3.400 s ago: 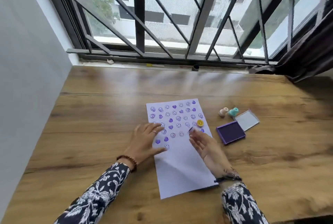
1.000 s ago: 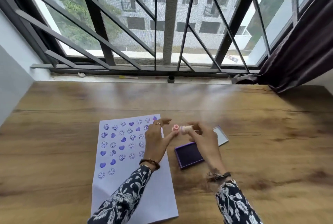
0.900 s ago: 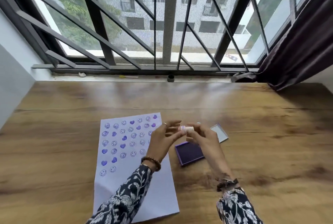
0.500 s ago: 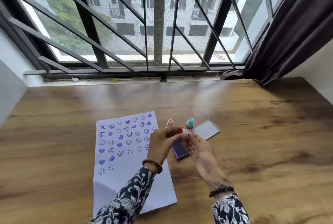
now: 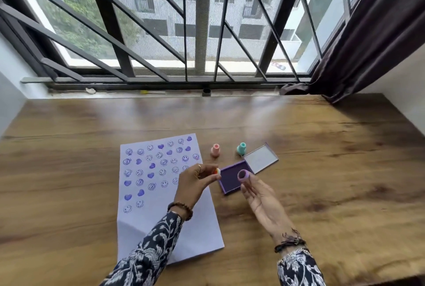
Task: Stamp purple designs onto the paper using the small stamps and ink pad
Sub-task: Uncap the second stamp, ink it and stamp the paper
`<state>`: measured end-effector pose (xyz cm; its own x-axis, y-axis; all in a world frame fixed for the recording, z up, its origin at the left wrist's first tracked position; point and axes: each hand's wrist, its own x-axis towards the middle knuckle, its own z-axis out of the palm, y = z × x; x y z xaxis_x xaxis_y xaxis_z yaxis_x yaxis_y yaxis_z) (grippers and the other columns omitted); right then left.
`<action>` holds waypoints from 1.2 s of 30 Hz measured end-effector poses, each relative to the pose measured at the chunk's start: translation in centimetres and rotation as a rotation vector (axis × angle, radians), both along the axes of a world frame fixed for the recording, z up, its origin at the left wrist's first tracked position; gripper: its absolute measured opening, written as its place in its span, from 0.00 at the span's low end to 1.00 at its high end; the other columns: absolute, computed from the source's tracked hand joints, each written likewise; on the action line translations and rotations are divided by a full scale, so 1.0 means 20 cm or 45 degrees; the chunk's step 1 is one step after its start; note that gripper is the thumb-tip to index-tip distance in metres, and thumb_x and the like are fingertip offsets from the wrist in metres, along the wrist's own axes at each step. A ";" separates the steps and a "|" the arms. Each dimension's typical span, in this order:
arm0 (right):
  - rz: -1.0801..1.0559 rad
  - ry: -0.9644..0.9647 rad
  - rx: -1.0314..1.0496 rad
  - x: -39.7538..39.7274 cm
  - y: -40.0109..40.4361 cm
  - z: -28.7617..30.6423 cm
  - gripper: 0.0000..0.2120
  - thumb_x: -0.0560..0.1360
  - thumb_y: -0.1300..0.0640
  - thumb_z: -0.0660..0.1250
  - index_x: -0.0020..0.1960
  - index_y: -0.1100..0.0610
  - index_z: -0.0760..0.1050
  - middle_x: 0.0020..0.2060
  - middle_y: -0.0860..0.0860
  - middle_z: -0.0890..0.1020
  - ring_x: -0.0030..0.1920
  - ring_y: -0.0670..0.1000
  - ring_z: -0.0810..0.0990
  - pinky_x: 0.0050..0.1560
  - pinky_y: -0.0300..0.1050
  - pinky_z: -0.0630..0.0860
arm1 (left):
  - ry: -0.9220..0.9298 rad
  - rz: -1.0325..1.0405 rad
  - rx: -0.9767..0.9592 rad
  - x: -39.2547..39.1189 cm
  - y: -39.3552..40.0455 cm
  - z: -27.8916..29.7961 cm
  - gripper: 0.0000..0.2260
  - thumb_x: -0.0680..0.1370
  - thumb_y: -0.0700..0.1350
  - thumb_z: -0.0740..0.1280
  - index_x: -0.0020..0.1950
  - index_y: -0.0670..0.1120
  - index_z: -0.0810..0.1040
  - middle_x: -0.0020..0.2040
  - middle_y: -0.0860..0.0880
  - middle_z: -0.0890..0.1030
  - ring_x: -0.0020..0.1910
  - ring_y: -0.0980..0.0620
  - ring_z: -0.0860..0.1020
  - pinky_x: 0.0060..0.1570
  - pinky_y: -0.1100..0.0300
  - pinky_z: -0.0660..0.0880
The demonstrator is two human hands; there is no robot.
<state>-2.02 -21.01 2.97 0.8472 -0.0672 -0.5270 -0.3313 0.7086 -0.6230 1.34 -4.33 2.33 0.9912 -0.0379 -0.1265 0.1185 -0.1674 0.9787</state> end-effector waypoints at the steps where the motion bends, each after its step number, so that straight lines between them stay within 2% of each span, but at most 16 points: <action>1: 0.031 -0.008 -0.116 0.01 -0.02 0.00 0.07 0.67 0.62 0.69 0.44 0.61 0.80 0.34 0.52 0.86 0.35 0.44 0.83 0.34 0.33 0.80 | 0.018 -0.019 0.016 0.00 0.00 -0.01 0.08 0.67 0.37 0.73 0.45 0.45 0.82 0.39 0.48 0.83 0.35 0.69 0.79 0.41 0.76 0.74; 3: 0.112 -0.038 -0.448 0.01 -0.04 0.00 0.04 0.72 0.64 0.66 0.46 0.59 0.78 0.37 0.52 0.85 0.38 0.45 0.82 0.36 0.32 0.79 | 0.043 -0.062 0.041 0.01 0.01 -0.03 0.08 0.69 0.38 0.72 0.46 0.46 0.81 0.40 0.48 0.82 0.35 0.70 0.78 0.40 0.77 0.73; 5: 0.190 -0.064 -0.935 0.02 -0.05 0.02 0.02 0.71 0.60 0.70 0.44 0.55 0.80 0.38 0.51 0.85 0.40 0.46 0.82 0.39 0.32 0.78 | 0.054 -0.089 0.071 0.03 0.00 -0.04 0.07 0.70 0.39 0.71 0.47 0.46 0.81 0.40 0.49 0.81 0.36 0.69 0.78 0.39 0.79 0.71; 7: 0.271 -0.111 -1.457 0.03 -0.05 0.03 0.04 0.69 0.54 0.73 0.41 0.52 0.80 0.37 0.47 0.84 0.39 0.43 0.81 0.38 0.27 0.73 | 0.061 -0.100 0.098 0.04 0.00 -0.06 0.06 0.71 0.40 0.70 0.48 0.47 0.80 0.43 0.50 0.81 0.39 0.63 0.79 0.38 0.79 0.71; 8: 0.312 -0.161 -1.634 0.03 -0.04 0.04 0.04 0.69 0.53 0.73 0.42 0.51 0.79 0.37 0.45 0.83 0.39 0.41 0.80 0.36 0.26 0.72 | 0.066 -0.103 0.105 0.05 0.00 -0.07 0.06 0.72 0.40 0.69 0.48 0.47 0.80 0.44 0.49 0.81 0.41 0.59 0.79 0.38 0.78 0.71; 10: 0.394 -0.259 -1.839 0.04 -0.01 0.05 0.04 0.71 0.53 0.71 0.44 0.53 0.78 0.38 0.46 0.80 0.39 0.43 0.79 0.36 0.28 0.71 | 0.080 -0.119 0.124 0.07 0.00 -0.08 0.06 0.73 0.40 0.68 0.49 0.46 0.79 0.44 0.48 0.81 0.41 0.57 0.78 0.35 0.78 0.70; 14: 0.591 -0.306 -2.170 0.04 0.03 0.04 0.06 0.75 0.54 0.65 0.48 0.55 0.77 0.43 0.51 0.79 0.43 0.51 0.79 0.40 0.41 0.72 | 0.105 -0.140 0.152 0.08 0.00 -0.11 0.06 0.73 0.40 0.67 0.48 0.47 0.78 0.39 0.49 0.79 0.32 0.63 0.75 0.31 0.74 0.69; 17: 0.595 -0.357 -2.288 0.02 0.07 0.04 0.07 0.77 0.54 0.62 0.48 0.56 0.75 0.45 0.52 0.78 0.40 0.53 0.78 0.38 0.46 0.75 | 0.124 -0.128 0.148 0.09 0.01 -0.12 0.04 0.74 0.41 0.67 0.46 0.50 0.77 0.37 0.51 0.79 0.29 0.64 0.74 0.31 0.72 0.70; 21: 0.603 -0.390 -2.394 0.01 0.08 0.02 0.04 0.77 0.57 0.63 0.45 0.56 0.75 0.41 0.53 0.76 0.33 0.53 0.77 0.30 0.47 0.75 | 0.124 -0.137 0.099 0.09 -0.01 -0.12 0.04 0.74 0.42 0.66 0.44 0.51 0.76 0.38 0.53 0.80 0.32 0.65 0.76 0.33 0.74 0.70; 24: 0.683 -0.363 -2.451 0.05 0.10 0.02 0.02 0.75 0.60 0.65 0.44 0.57 0.76 0.38 0.53 0.77 0.33 0.53 0.77 0.30 0.42 0.69 | 0.121 -0.134 0.096 0.08 -0.02 -0.12 0.05 0.74 0.44 0.67 0.43 0.55 0.76 0.41 0.55 0.81 0.37 0.65 0.78 0.44 0.65 0.76; 27: 0.767 -0.388 -2.524 0.10 0.10 0.01 0.05 0.71 0.64 0.69 0.39 0.58 0.75 0.34 0.54 0.78 0.31 0.54 0.77 0.31 0.39 0.64 | 0.123 -0.117 0.111 0.07 -0.02 -0.14 0.03 0.74 0.45 0.67 0.47 0.50 0.77 0.45 0.52 0.82 0.45 0.58 0.80 0.52 0.55 0.78; 29: 0.881 -0.406 -2.519 0.15 0.09 0.04 0.01 0.73 0.64 0.66 0.42 0.60 0.76 0.39 0.56 0.79 0.38 0.56 0.79 0.36 0.40 0.63 | 0.130 -0.116 0.099 0.06 -0.01 -0.15 0.05 0.74 0.45 0.67 0.49 0.48 0.77 0.45 0.51 0.82 0.46 0.56 0.80 0.53 0.54 0.78; 31: 1.034 -0.332 -2.473 0.20 0.08 0.06 0.06 0.76 0.60 0.62 0.49 0.61 0.76 0.47 0.56 0.79 0.47 0.57 0.78 0.40 0.40 0.62 | 0.123 -0.107 0.098 0.05 -0.01 -0.14 0.05 0.73 0.45 0.68 0.48 0.49 0.77 0.44 0.51 0.82 0.45 0.56 0.81 0.53 0.54 0.78; 34: 1.124 -0.231 -2.452 0.27 0.07 0.07 0.08 0.75 0.59 0.62 0.49 0.61 0.77 0.49 0.58 0.80 0.50 0.58 0.77 0.42 0.44 0.66 | 0.118 -0.083 0.122 0.05 -0.02 -0.14 0.05 0.72 0.44 0.69 0.47 0.49 0.78 0.44 0.50 0.83 0.45 0.56 0.81 0.52 0.57 0.77; 36: 1.168 -0.214 -2.470 0.26 0.09 0.07 0.07 0.75 0.61 0.62 0.48 0.62 0.77 0.49 0.59 0.80 0.50 0.59 0.77 0.44 0.47 0.70 | 0.114 -0.099 0.133 0.05 -0.02 -0.12 0.05 0.72 0.43 0.69 0.48 0.46 0.78 0.45 0.49 0.82 0.45 0.55 0.80 0.50 0.64 0.76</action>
